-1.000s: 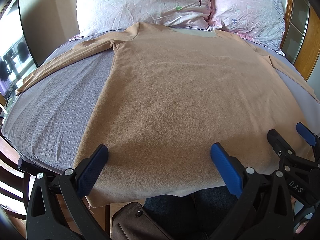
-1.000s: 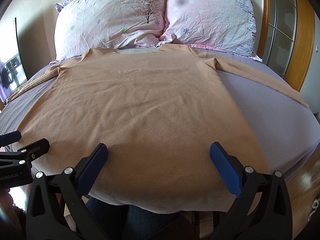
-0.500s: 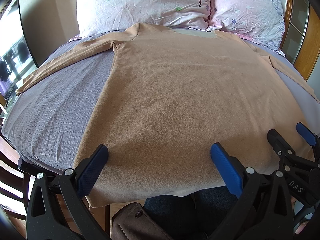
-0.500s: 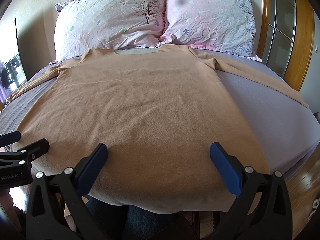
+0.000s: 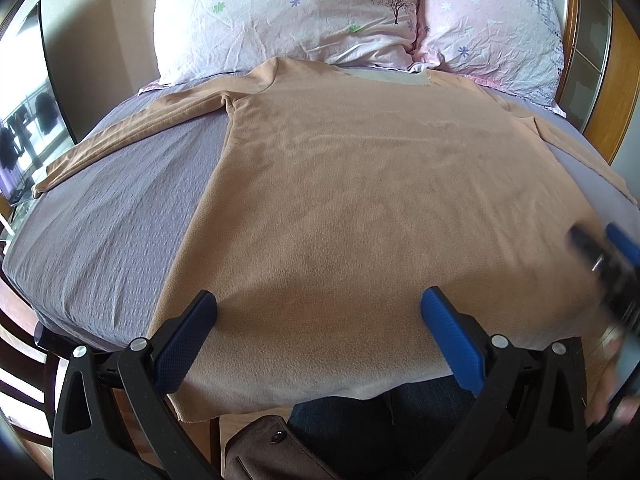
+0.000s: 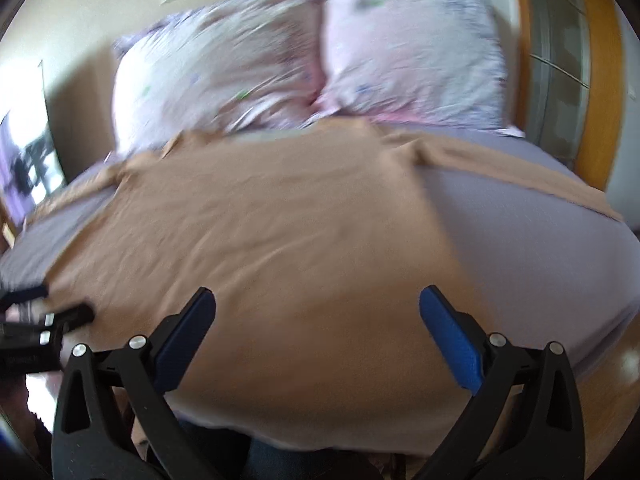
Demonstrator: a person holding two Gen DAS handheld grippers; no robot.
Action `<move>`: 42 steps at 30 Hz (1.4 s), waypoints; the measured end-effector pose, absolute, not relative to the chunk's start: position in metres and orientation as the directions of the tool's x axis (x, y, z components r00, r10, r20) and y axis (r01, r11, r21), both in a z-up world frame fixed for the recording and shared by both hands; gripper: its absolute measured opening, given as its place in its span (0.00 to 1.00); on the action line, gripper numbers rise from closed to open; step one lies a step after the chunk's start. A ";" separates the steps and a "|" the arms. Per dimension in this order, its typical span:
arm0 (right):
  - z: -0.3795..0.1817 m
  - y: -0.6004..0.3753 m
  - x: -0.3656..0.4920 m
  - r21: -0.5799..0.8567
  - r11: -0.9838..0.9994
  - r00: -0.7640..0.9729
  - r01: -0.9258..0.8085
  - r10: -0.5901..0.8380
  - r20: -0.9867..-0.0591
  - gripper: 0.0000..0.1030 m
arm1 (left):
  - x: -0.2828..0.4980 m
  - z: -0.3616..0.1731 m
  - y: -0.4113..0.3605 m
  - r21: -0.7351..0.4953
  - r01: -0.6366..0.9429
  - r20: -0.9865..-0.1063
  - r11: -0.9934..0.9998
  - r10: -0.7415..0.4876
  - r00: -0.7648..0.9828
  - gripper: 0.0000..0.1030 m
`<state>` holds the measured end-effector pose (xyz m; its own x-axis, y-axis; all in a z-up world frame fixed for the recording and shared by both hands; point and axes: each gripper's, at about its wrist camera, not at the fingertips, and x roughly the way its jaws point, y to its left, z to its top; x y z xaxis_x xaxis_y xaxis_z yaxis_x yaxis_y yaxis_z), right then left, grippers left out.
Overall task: Fold small clothes
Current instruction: 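Grasp a sleeve of the tan shirt with the right gripper and lift it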
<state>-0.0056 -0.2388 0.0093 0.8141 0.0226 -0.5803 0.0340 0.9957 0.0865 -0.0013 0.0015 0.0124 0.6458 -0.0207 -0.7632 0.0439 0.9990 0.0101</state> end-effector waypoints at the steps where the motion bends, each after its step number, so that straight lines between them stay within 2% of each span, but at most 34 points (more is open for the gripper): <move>1: 0.024 -0.268 -0.001 0.118 0.988 0.832 0.095 -0.013 -0.554 0.98 | -0.002 0.006 0.005 -0.005 0.046 -0.755 0.999 -0.034 0.655 0.99; 4: 0.056 -0.351 0.014 0.213 0.943 0.847 0.256 -0.112 -0.519 0.94 | 0.007 0.024 0.018 -0.067 0.044 -0.676 0.997 -0.078 0.732 0.99; 6: 0.069 -0.413 0.030 0.282 0.883 0.824 0.375 -0.178 -0.538 0.64 | 0.012 0.034 0.027 -0.110 0.064 -0.613 0.992 -0.119 0.781 0.99; 8: 0.071 -0.479 0.051 0.347 0.800 0.775 0.490 -0.217 -0.593 0.44 | 0.020 0.042 0.038 -0.186 0.114 -0.551 0.976 -0.199 0.810 0.99; 9: 0.070 -0.508 0.059 0.370 0.751 0.745 0.547 -0.235 -0.624 0.39 | 0.025 0.044 0.043 -0.220 0.133 -0.532 0.967 -0.233 0.814 0.99; 11: 0.059 -0.563 0.075 0.438 0.619 0.682 0.652 -0.227 -0.695 0.35 | 0.038 0.048 0.054 -0.273 0.142 -0.511 0.951 -0.269 0.816 0.99; 13: 0.042 -0.603 0.086 0.529 0.492 0.667 0.691 -0.154 -0.729 0.34 | 0.049 0.051 0.063 -0.303 0.139 -0.494 0.943 -0.280 0.823 0.99; 17: 0.020 -0.628 0.102 0.479 0.405 0.581 0.778 -0.174 -0.795 0.28 | 0.065 0.055 0.080 -0.379 0.154 -0.446 0.912 -0.326 0.834 0.99; 20: 0.006 -0.636 0.104 0.481 0.343 0.557 0.807 -0.172 -0.812 0.28 | 0.072 0.054 0.095 -0.431 0.157 -0.420 0.889 -0.352 0.836 0.99; 24: -0.002 -0.639 0.103 0.499 0.324 0.578 0.804 -0.225 -0.785 0.27 | 0.082 0.050 0.111 -0.470 0.133 -0.419 0.873 -0.353 0.836 0.99; 25: -0.004 -0.640 0.106 0.503 0.324 0.583 0.801 -0.238 -0.776 0.25 | 0.086 0.048 0.117 -0.486 0.126 -0.418 0.865 -0.356 0.836 0.99; 26: -0.006 -0.643 0.106 0.502 0.329 0.585 0.800 -0.244 -0.773 0.08 | 0.087 0.046 0.123 -0.506 0.119 -0.415 0.854 -0.362 0.835 0.99; 28: -0.005 -0.647 0.114 0.504 0.329 0.585 0.799 -0.231 -0.777 0.04 | 0.089 0.043 0.135 -0.545 0.100 -0.409 0.833 -0.368 0.835 0.99; 30: 0.016 -0.636 0.119 0.515 0.382 0.624 0.767 -0.258 -0.738 0.04 | 0.091 0.039 0.149 -0.577 0.071 -0.414 0.814 -0.366 0.833 0.99; 33: 0.078 -0.569 0.149 0.486 0.629 0.752 0.606 -0.253 -0.609 0.04 | 0.095 0.033 0.174 -0.621 0.003 -0.432 0.783 -0.346 0.833 0.99; 36: 0.133 -0.464 0.188 0.444 0.833 0.864 0.330 -0.077 -0.497 0.04 | 0.096 0.029 0.198 -0.638 -0.071 -0.452 0.766 -0.299 0.840 0.99; 38: 0.154 -0.376 0.214 0.415 0.906 0.889 0.086 0.118 -0.443 0.04 | 0.094 0.028 0.215 -0.655 -0.113 -0.453 0.747 -0.268 0.850 0.99; 40: 0.156 -0.298 0.235 0.389 0.915 0.851 -0.110 0.289 -0.439 0.04 | 0.090 0.027 0.232 -0.672 -0.160 -0.454 0.723 -0.232 0.860 0.99; 42: 0.141 -0.228 0.252 0.378 0.890 0.769 -0.255 0.424 -0.479 0.05 | 0.087 0.026 0.247 -0.691 -0.199 -0.456 0.695 -0.206 0.866 0.99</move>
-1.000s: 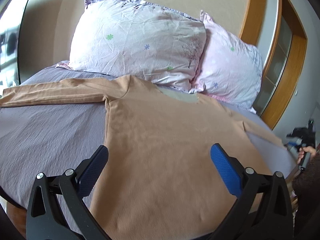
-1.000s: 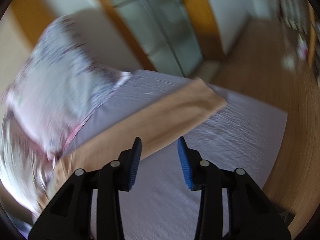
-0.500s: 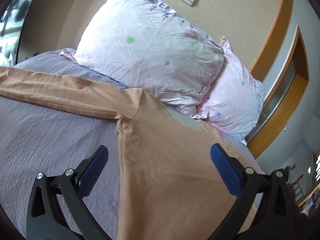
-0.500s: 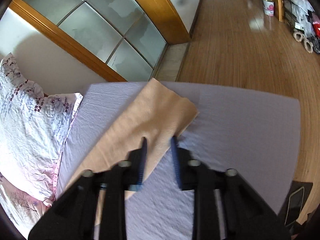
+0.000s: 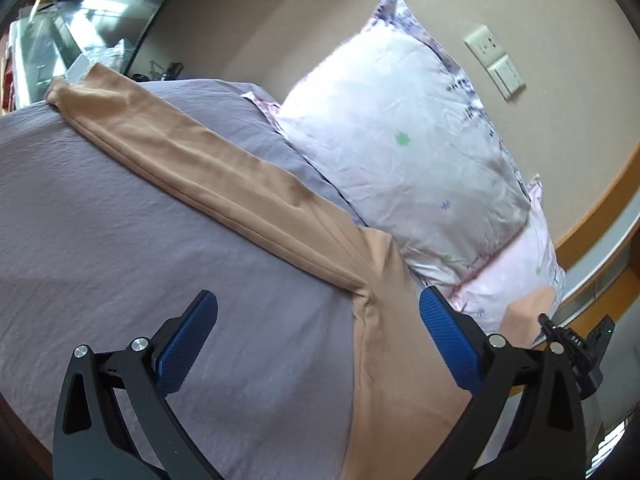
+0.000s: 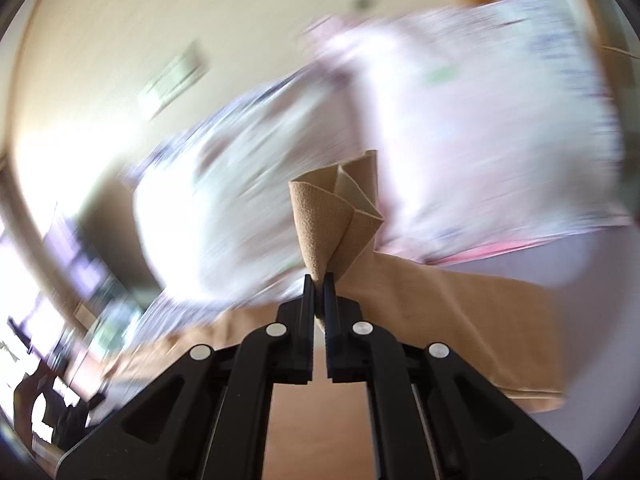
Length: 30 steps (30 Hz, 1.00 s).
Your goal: Fold small clothes
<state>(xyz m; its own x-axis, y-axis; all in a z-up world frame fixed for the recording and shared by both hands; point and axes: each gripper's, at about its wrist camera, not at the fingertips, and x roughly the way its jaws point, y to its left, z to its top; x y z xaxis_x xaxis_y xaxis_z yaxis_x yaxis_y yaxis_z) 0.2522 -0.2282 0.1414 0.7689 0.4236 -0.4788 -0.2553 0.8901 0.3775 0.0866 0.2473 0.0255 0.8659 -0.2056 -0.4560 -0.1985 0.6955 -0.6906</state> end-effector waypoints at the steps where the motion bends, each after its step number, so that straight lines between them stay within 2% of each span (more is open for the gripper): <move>1: 0.123 -0.187 0.263 0.361 0.876 0.695 -0.319 0.475 -0.540 0.06 | 0.085 0.025 0.257 -0.696 -0.223 -0.461 0.682 -0.188 0.867 0.99; 4: 0.058 -0.102 0.281 0.361 0.844 0.413 -0.396 0.515 -0.751 0.16 | 0.084 0.024 0.283 -0.709 -0.275 -0.476 0.649 -0.154 0.866 0.99; 5: 0.047 -0.092 0.280 0.373 0.839 0.366 -0.396 0.517 -0.774 0.22 | 0.084 0.024 0.292 -0.712 -0.290 -0.480 0.640 -0.143 0.866 0.99; 6: 0.041 -0.089 0.276 0.387 0.833 0.355 -0.394 0.527 -0.772 0.34 | 0.084 0.024 0.300 -0.713 -0.305 -0.486 0.632 -0.130 0.864 0.99; 7: 0.041 -0.093 0.275 0.389 0.834 0.374 -0.392 0.531 -0.760 0.42 | 0.084 0.024 0.309 -0.713 -0.323 -0.493 0.623 -0.117 0.862 0.99; 8: 0.045 -0.097 0.270 0.381 0.839 0.405 -0.387 0.526 -0.748 0.57 | 0.086 0.023 0.319 -0.714 -0.336 -0.498 0.614 -0.109 0.860 0.99; 9: 0.049 -0.103 0.264 0.373 0.847 0.439 -0.378 0.519 -0.733 0.63 | 0.089 0.021 0.325 -0.715 -0.349 -0.506 0.605 -0.104 0.856 0.98; 13: 0.061 -0.141 0.262 0.393 0.856 0.497 -0.336 0.516 -0.698 0.64 | 0.102 0.007 0.358 -0.739 -0.425 -0.552 0.523 -0.107 0.827 0.82; 16: 0.067 -0.162 0.249 0.397 0.862 0.523 -0.315 0.506 -0.685 0.67 | 0.109 -0.004 0.379 -0.746 -0.486 -0.585 0.454 -0.100 0.805 0.81; 21: 0.073 -0.173 0.242 0.422 0.849 0.533 -0.318 0.528 -0.661 0.72 | 0.118 -0.009 0.397 -0.768 -0.516 -0.590 0.380 -0.106 0.801 0.80; 23: 0.073 -0.172 0.240 0.434 0.838 0.528 -0.330 0.545 -0.651 0.75 | 0.124 -0.012 0.406 -0.782 -0.523 -0.586 0.338 -0.113 0.803 0.76; 24: 0.072 -0.172 0.240 0.441 0.833 0.525 -0.335 0.554 -0.646 0.77 | 0.127 -0.013 0.411 -0.785 -0.527 -0.586 0.324 -0.113 0.803 0.71; 26: 0.072 -0.174 0.236 0.462 0.816 0.517 -0.348 0.578 -0.632 0.78 | 0.130 -0.018 0.420 -0.776 -0.554 -0.603 0.301 -0.101 0.791 0.48; 27: 0.071 -0.175 0.235 0.467 0.811 0.515 -0.352 0.585 -0.627 0.79 | 0.131 -0.022 0.424 -0.761 -0.581 -0.627 0.290 -0.099 0.772 0.23; 28: 0.071 -0.178 0.232 0.474 0.805 0.515 -0.356 0.593 -0.619 0.79 | 0.132 -0.028 0.429 -0.751 -0.603 -0.646 0.270 -0.105 0.756 0.09; 30: 0.071 -0.186 0.228 0.482 0.800 0.523 -0.357 0.598 -0.607 0.80 | 0.131 -0.031 0.432 -0.768 -0.593 -0.630 0.242 -0.118 0.768 0.07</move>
<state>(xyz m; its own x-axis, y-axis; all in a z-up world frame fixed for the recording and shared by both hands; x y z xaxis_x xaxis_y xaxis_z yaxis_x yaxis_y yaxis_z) 0.2277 -0.1862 0.0713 0.5234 0.5984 -0.6067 -0.3567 0.8004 0.4818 0.1310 0.4325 -0.0311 0.7678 -0.1180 -0.6298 -0.5928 0.2424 -0.7680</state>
